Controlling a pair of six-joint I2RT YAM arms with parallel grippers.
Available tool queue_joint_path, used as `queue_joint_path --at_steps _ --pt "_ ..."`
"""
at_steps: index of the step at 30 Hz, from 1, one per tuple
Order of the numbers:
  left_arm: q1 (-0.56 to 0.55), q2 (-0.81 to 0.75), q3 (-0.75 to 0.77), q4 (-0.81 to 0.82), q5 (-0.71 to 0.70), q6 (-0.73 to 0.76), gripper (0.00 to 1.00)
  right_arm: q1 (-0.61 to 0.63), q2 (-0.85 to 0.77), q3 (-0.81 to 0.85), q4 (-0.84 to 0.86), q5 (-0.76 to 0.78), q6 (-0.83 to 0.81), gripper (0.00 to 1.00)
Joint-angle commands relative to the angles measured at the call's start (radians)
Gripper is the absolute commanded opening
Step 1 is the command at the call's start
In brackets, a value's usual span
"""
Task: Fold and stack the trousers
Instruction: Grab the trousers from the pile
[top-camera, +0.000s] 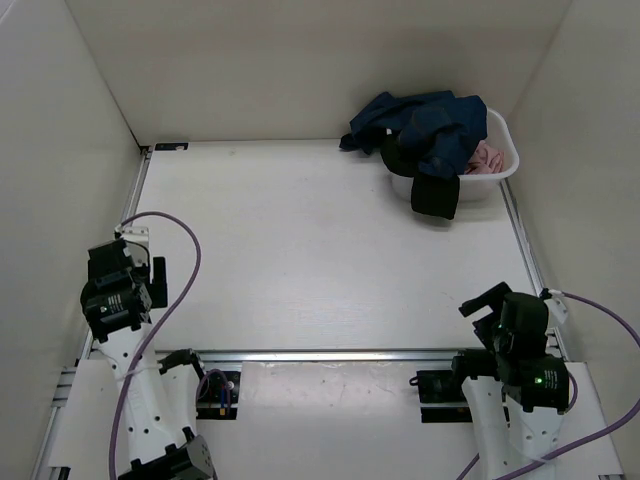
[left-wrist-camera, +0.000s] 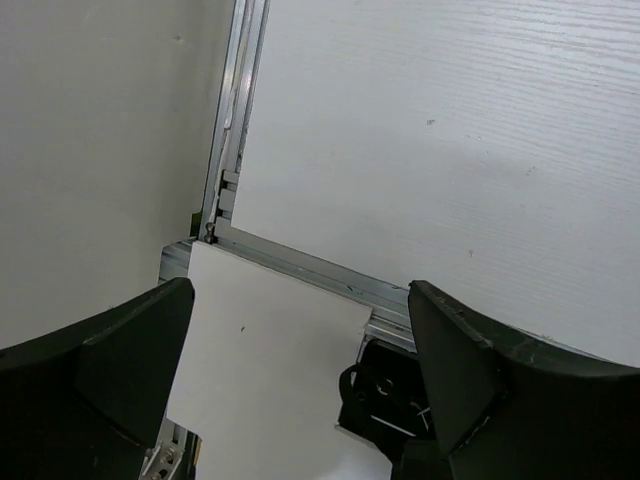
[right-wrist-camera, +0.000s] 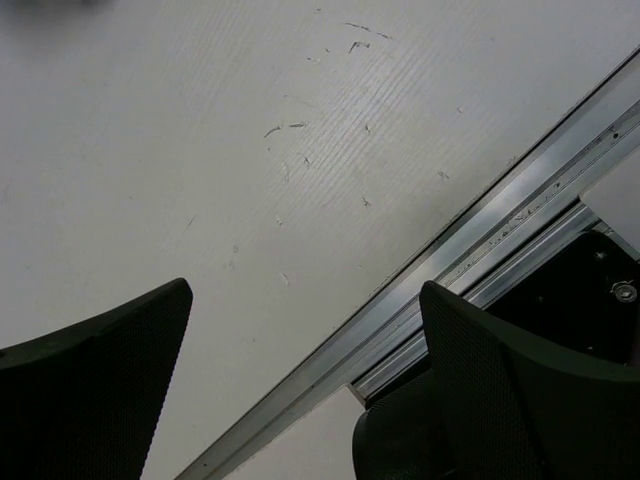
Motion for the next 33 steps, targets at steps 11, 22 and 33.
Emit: queue_joint_path --at_steps 11,22,33 --pt "0.005 0.131 0.087 0.078 0.016 -0.019 1.00 0.000 0.407 0.232 0.478 -0.154 -0.384 0.99" --pt "0.005 0.361 0.181 0.141 0.011 -0.049 1.00 0.019 1.618 1.422 0.382 -0.116 -0.575 0.99" --pt "0.005 0.482 0.192 0.159 -0.079 -0.058 1.00 0.019 2.003 1.593 0.599 -0.152 -0.515 0.89"
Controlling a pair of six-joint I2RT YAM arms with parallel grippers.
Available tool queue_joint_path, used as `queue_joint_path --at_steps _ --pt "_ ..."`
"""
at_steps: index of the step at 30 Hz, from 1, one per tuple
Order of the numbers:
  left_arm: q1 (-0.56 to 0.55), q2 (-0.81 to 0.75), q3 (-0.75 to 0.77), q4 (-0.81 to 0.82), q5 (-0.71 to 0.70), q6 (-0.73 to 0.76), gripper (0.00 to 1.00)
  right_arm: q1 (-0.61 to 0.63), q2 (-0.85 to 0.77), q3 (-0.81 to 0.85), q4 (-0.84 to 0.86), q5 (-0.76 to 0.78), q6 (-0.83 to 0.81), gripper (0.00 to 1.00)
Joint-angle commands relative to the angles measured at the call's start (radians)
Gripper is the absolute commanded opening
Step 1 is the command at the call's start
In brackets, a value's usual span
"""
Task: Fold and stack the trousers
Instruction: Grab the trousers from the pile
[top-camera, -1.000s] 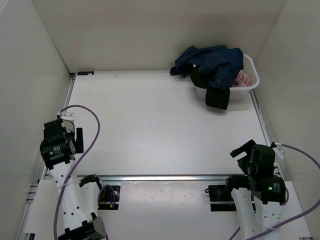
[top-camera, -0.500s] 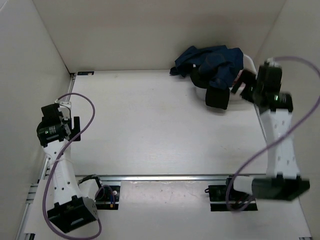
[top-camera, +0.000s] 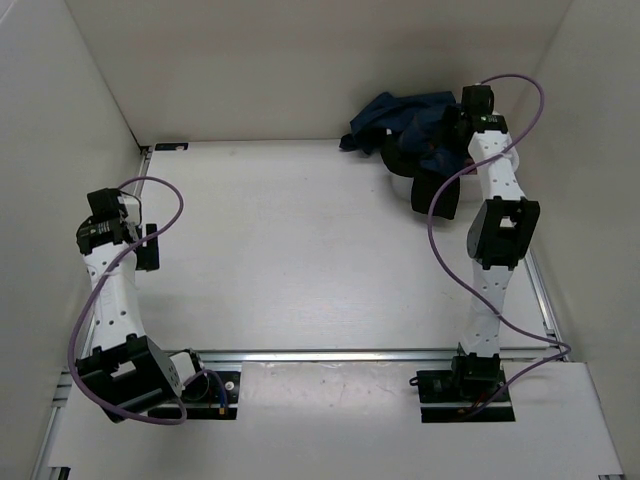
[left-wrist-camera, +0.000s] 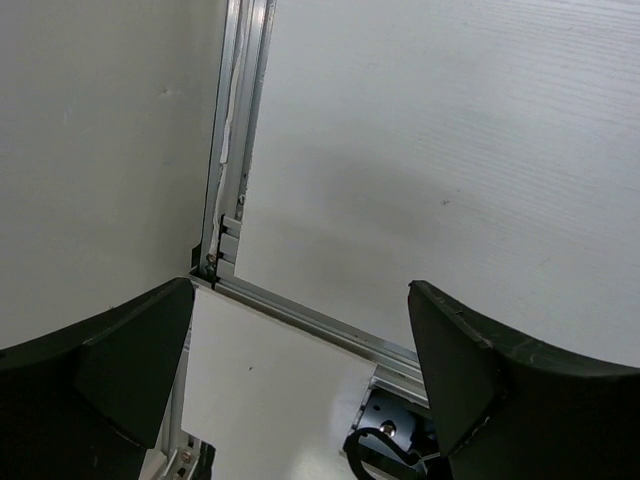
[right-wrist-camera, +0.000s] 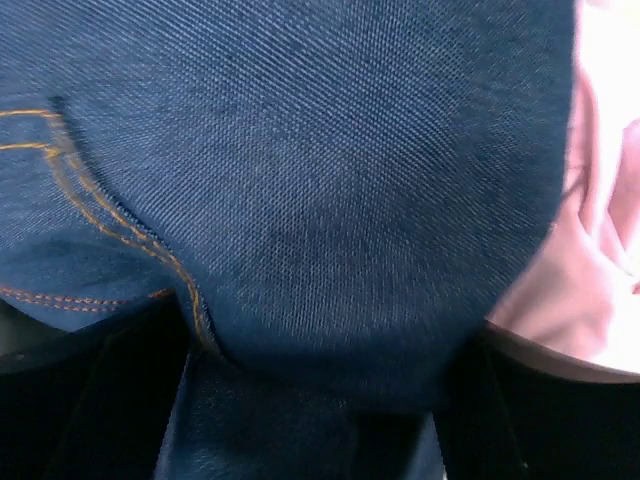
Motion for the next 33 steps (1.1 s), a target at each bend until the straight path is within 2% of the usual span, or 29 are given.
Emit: queue_joint_path --at_steps 1,3,4,7,10,11,15,18,19,21,22,24,25,28,32,33 --pt "0.005 -0.012 0.027 0.016 -0.044 -0.011 1.00 0.001 -0.051 0.012 0.078 -0.026 0.022 0.63" --pt "0.005 -0.024 0.017 0.016 -0.053 -0.011 1.00 0.001 -0.068 0.012 0.078 0.008 0.031 0.26" --pt "0.005 -0.025 0.016 0.016 -0.053 -0.011 1.00 0.001 -0.079 0.012 0.078 0.021 0.031 0.00" --pt "0.005 -0.064 0.007 0.016 -0.044 -0.011 1.00 0.001 -0.148 -0.014 0.078 0.043 -0.005 0.00" --pt "0.005 -0.112 -0.002 0.016 -0.044 0.007 1.00 0.012 -0.273 -0.048 0.078 0.034 -0.018 0.00" --pt "0.005 -0.124 -0.002 0.016 -0.044 0.016 1.00 0.012 -0.360 -0.065 0.078 0.019 -0.018 0.00" --pt "0.005 -0.186 -0.033 0.016 -0.013 0.027 1.00 0.123 -0.579 -0.148 0.127 0.031 -0.065 0.00" --pt "0.005 -0.210 -0.033 0.016 0.022 0.027 1.00 0.281 -0.714 -0.159 0.138 0.068 -0.099 0.00" --pt "0.005 -0.219 -0.033 0.016 0.031 0.027 1.00 0.382 -0.741 -0.159 0.154 0.068 -0.113 0.00" --pt "0.005 -0.219 -0.020 0.016 0.047 0.027 1.00 0.499 -0.806 -0.169 0.217 0.068 -0.123 0.00" --pt "0.005 -0.229 -0.011 0.016 0.059 0.018 1.00 0.747 -0.830 -0.169 0.321 0.027 -0.157 0.00" --pt "0.005 -0.238 0.012 0.007 0.059 0.007 1.00 0.849 -0.831 -0.169 0.412 -0.055 -0.170 0.00" --pt "0.005 -0.238 0.012 0.007 0.059 -0.002 1.00 0.889 -0.818 -0.169 0.512 -0.101 -0.157 0.00" --pt "0.005 -0.247 0.033 -0.002 0.026 -0.011 1.00 0.989 -0.774 -0.179 0.645 -0.159 -0.024 0.00" --pt "0.005 -0.256 0.079 -0.002 -0.016 -0.011 1.00 1.010 -0.742 -0.324 0.775 -0.120 0.215 0.00" --pt "0.005 -0.256 0.090 -0.002 -0.025 -0.011 1.00 1.010 -0.742 -0.370 0.776 -0.082 0.341 0.00"
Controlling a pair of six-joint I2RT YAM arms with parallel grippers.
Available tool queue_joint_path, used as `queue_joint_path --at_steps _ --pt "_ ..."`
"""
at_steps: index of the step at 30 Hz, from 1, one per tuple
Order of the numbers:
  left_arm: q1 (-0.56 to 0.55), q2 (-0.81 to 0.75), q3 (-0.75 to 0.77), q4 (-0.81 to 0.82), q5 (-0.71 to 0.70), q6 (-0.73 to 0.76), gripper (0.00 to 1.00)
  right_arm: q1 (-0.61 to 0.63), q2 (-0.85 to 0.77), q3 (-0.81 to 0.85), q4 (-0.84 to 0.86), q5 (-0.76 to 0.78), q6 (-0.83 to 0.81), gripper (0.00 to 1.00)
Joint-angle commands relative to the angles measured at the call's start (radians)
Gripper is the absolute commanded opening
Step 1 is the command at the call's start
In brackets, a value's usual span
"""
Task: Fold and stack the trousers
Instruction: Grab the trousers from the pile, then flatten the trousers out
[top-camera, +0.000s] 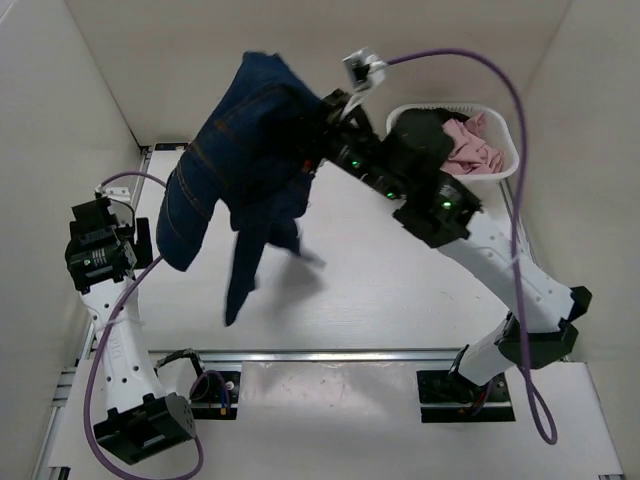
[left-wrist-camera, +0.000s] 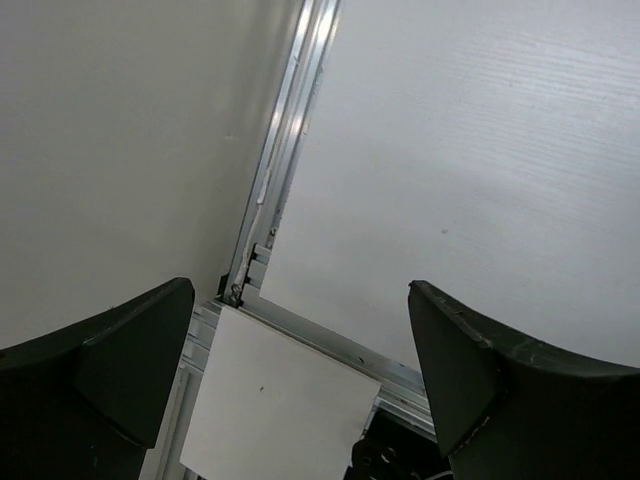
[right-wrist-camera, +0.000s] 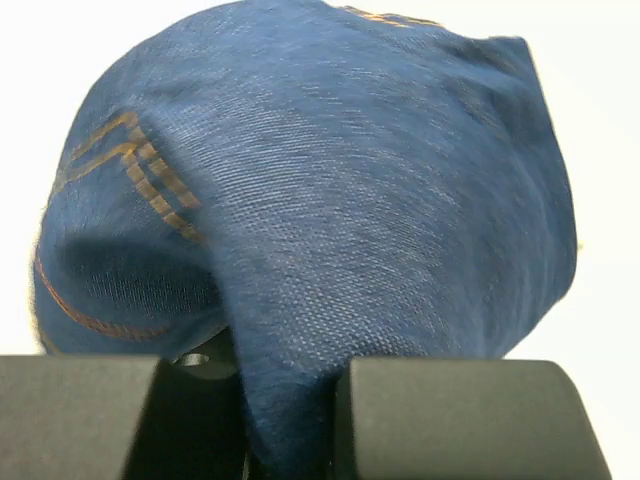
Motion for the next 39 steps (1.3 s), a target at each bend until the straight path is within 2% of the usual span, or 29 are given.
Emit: queue_joint_path --at_steps 1,2,3,4,5,6,7,8,9,10,11,13,16,17,20,21,23,24,27,30,32,35,38,39 --pt "0.005 -0.029 0.081 0.003 -0.035 -0.014 1.00 -0.017 0.022 -0.186 0.178 0.104 0.332 0.00" --pt "0.005 -0.029 0.081 0.003 -0.044 -0.014 1.00 -0.028 0.007 -0.249 0.178 0.133 0.413 0.00" --pt "0.005 -0.029 0.095 0.003 -0.044 -0.005 1.00 -0.040 -0.002 -0.312 0.152 0.147 0.571 0.01" --pt "0.005 -0.017 0.095 0.003 -0.044 0.006 1.00 -0.066 -0.011 -0.369 0.111 0.174 0.650 0.07" --pt "0.005 -0.006 0.095 0.003 -0.044 0.006 1.00 -0.078 -0.023 -0.462 -0.015 0.175 0.713 0.16" --pt "0.005 -0.006 0.104 0.003 -0.044 0.018 1.00 -0.092 -0.024 -0.498 -0.102 0.175 0.765 0.46" --pt "0.005 0.006 0.104 0.003 -0.044 0.033 1.00 -0.120 -0.024 -0.524 -0.194 0.175 0.828 0.68" --pt "0.005 0.019 0.104 0.003 -0.044 0.042 1.00 -0.134 -0.033 -0.585 -0.345 0.175 0.828 0.81" --pt "0.005 0.019 0.104 0.003 -0.044 0.053 1.00 -0.155 -0.033 -0.618 -0.407 0.196 0.828 0.94" --pt "0.005 0.031 0.104 0.003 -0.031 0.081 1.00 -0.167 -0.060 -0.651 -0.473 0.234 0.818 0.99" --pt "0.005 0.043 0.104 0.012 -0.017 0.095 1.00 -0.181 -0.076 -0.690 -0.542 0.268 0.807 0.99" --pt "0.005 0.054 0.093 0.013 -0.008 0.136 1.00 -0.221 -0.121 -0.788 -0.555 0.366 0.725 0.99" --pt "0.005 0.065 0.067 0.003 0.026 0.185 1.00 -0.221 -0.122 -0.776 -0.537 0.428 0.562 0.96" --pt "0.005 0.065 0.058 -0.006 0.058 0.219 1.00 -0.201 -0.099 -0.735 -0.509 0.408 0.403 0.94" --pt "-0.005 0.065 -0.006 -0.027 0.088 0.260 1.00 -0.103 0.017 -0.620 -0.477 0.328 0.122 0.91" --pt "-0.005 0.065 -0.050 -0.027 0.098 0.274 1.00 -0.051 0.110 -0.516 -0.510 0.301 0.054 0.91" --pt "-0.005 0.065 -0.098 -0.027 0.098 0.274 1.00 0.000 0.212 -0.408 -0.570 0.232 -0.125 0.91" --pt "-0.005 0.074 -0.136 -0.027 0.080 0.274 1.00 0.044 0.316 -0.305 -0.643 0.207 -0.173 0.93" --pt "-0.005 0.074 -0.192 -0.017 0.063 0.216 1.00 0.128 0.458 -0.186 -0.716 0.190 -0.311 0.96" --pt "-0.005 0.095 -0.244 0.023 0.042 0.115 1.00 0.190 0.571 -0.146 -0.650 0.202 -0.383 0.99" --pt "0.009 0.120 -0.253 0.023 0.077 0.072 1.00 0.201 0.621 -0.146 -0.556 0.202 -0.384 0.99" --pt "0.032 0.147 -0.253 0.023 0.124 0.038 1.00 0.213 0.679 -0.146 -0.457 0.296 -0.353 0.99" --pt "0.032 0.172 -0.253 0.023 0.124 0.026 1.00 0.213 0.765 -0.078 -0.457 0.384 -0.305 0.99" --pt "0.032 0.172 -0.253 0.023 0.124 0.017 1.00 0.213 0.810 -0.054 -0.496 0.400 -0.293 0.94"
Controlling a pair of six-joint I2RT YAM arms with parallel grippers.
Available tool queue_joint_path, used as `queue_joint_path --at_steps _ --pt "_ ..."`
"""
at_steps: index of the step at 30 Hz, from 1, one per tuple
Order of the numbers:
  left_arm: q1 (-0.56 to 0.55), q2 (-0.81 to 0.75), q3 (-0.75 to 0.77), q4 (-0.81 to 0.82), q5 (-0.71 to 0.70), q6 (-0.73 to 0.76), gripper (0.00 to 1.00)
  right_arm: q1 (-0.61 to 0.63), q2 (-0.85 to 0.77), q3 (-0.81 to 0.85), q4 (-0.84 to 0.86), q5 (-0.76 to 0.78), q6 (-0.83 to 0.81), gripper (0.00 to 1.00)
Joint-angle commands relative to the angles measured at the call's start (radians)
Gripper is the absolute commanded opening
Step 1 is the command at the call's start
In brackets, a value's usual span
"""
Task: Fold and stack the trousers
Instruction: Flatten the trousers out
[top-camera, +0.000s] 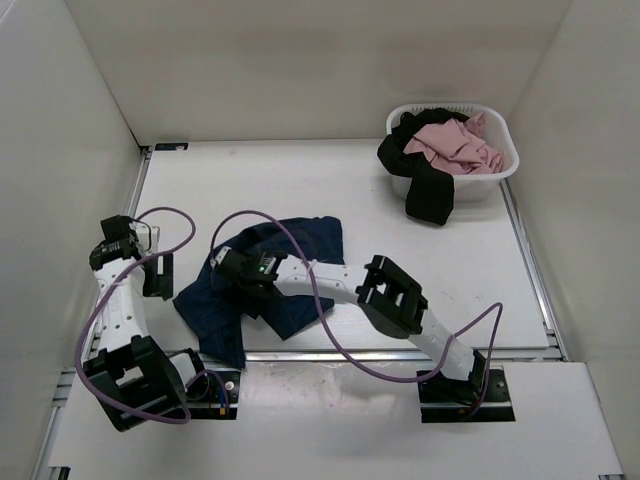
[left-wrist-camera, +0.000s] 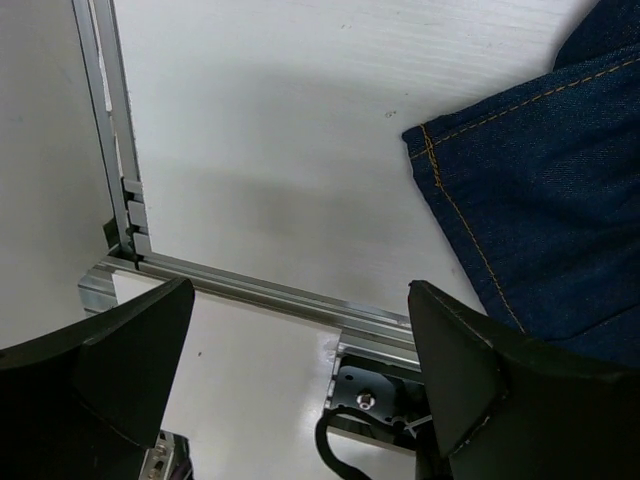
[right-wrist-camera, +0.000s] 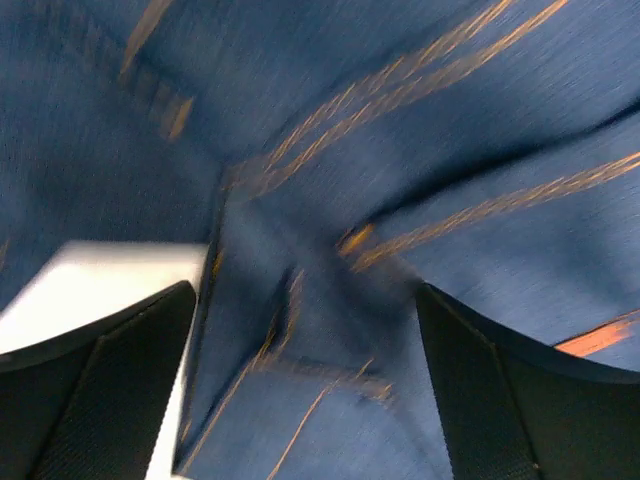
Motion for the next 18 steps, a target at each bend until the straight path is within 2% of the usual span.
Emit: queue_joint_path --at_steps 1,3,6,7,10,13,14,16,17,18 --pt "0.005 -0.004 0.000 0.019 0.033 -0.050 1.00 -0.020 0.064 0.113 0.022 0.135 0.017 0.91" --pt "0.005 -0.004 0.009 0.019 0.033 -0.050 1.00 -0.020 0.077 0.129 0.013 0.135 0.028 0.84" --pt "0.005 -0.004 0.009 0.019 0.024 -0.050 1.00 -0.029 0.046 0.083 0.056 0.120 0.049 0.59" --pt "0.005 -0.013 0.009 0.019 0.024 -0.050 1.00 -0.029 0.037 0.070 0.080 0.111 0.062 0.37" --pt "0.005 -0.013 0.009 0.010 0.044 -0.021 1.00 -0.063 0.003 0.061 0.080 0.092 0.118 0.03" --pt "0.005 -0.024 0.009 0.010 0.055 0.003 1.00 -0.124 -0.072 0.029 0.089 0.045 0.224 0.00" --pt "0.005 -0.024 0.009 0.010 0.055 0.014 1.00 -0.173 -0.148 -0.024 0.108 -0.006 0.268 0.00" --pt "0.005 -0.033 0.009 0.001 0.068 0.037 1.00 -0.260 -0.248 -0.128 0.215 -0.063 0.449 0.00" --pt "0.005 -0.033 0.024 0.001 0.078 0.046 1.00 -0.292 -0.359 -0.194 0.262 -0.089 0.524 0.00" --pt "0.005 -0.033 0.035 -0.011 0.091 0.046 1.00 -0.325 -0.417 -0.345 0.314 -0.119 0.672 0.00"
